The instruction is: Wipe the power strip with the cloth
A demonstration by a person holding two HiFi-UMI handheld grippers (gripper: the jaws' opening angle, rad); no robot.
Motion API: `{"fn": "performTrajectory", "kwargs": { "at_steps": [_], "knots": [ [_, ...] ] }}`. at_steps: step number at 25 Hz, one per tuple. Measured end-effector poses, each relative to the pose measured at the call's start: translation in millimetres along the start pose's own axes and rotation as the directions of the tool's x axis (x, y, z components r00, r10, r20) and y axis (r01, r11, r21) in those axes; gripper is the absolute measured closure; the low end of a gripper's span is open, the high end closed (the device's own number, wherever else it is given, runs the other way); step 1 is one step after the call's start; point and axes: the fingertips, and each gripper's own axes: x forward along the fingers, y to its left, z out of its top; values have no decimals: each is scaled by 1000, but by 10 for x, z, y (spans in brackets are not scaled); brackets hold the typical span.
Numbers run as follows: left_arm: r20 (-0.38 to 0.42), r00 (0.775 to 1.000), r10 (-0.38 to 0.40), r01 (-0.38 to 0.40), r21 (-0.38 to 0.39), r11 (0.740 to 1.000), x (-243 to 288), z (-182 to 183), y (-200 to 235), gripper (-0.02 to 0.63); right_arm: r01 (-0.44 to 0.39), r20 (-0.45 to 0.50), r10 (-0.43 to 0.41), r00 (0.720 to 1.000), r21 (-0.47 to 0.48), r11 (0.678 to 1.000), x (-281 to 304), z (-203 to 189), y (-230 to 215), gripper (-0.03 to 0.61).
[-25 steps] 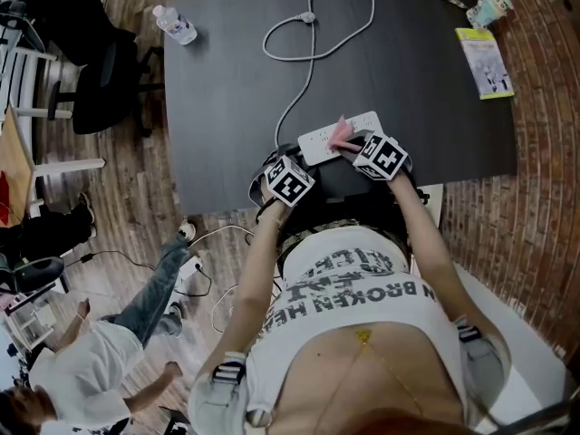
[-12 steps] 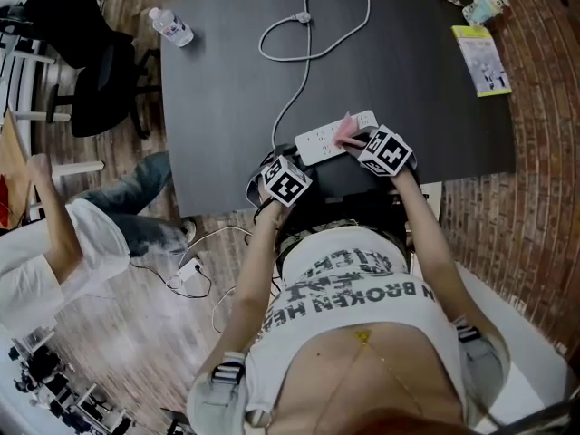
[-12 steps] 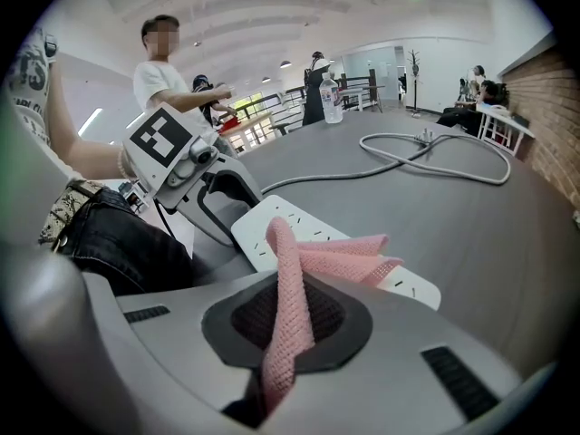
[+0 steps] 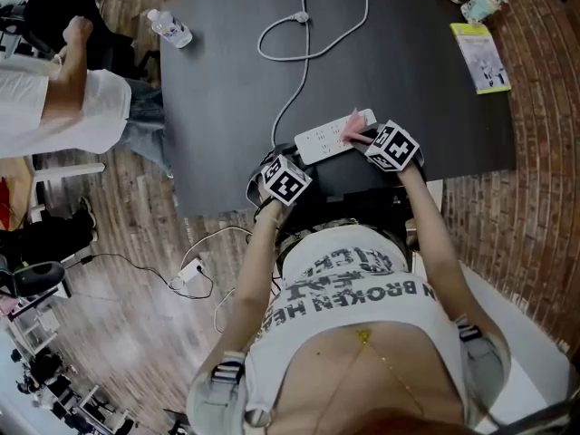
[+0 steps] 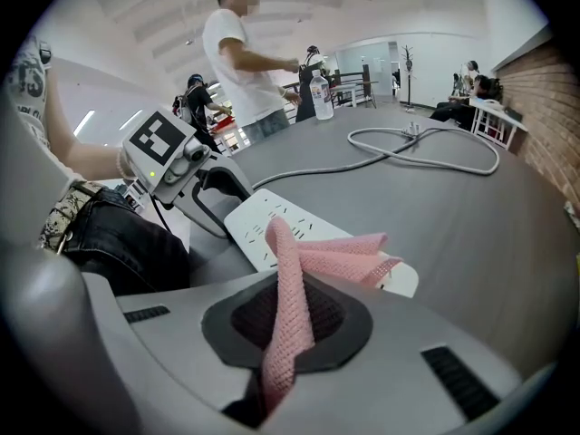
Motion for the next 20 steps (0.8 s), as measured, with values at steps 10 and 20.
{"fn": "performTrajectory", "kwargs": {
  "at_steps": [10,20],
  "knots": [
    [1,1000,-4,4,-1,1000,6,-1,5,350,32,-17,-31,999,50,998,-102,-122,-169,563],
    [0,1000,-3,3,-1,1000,4,7,4,350,75,-15,-74,997,137,988,-261,-290,-381,563]
  ]
}}
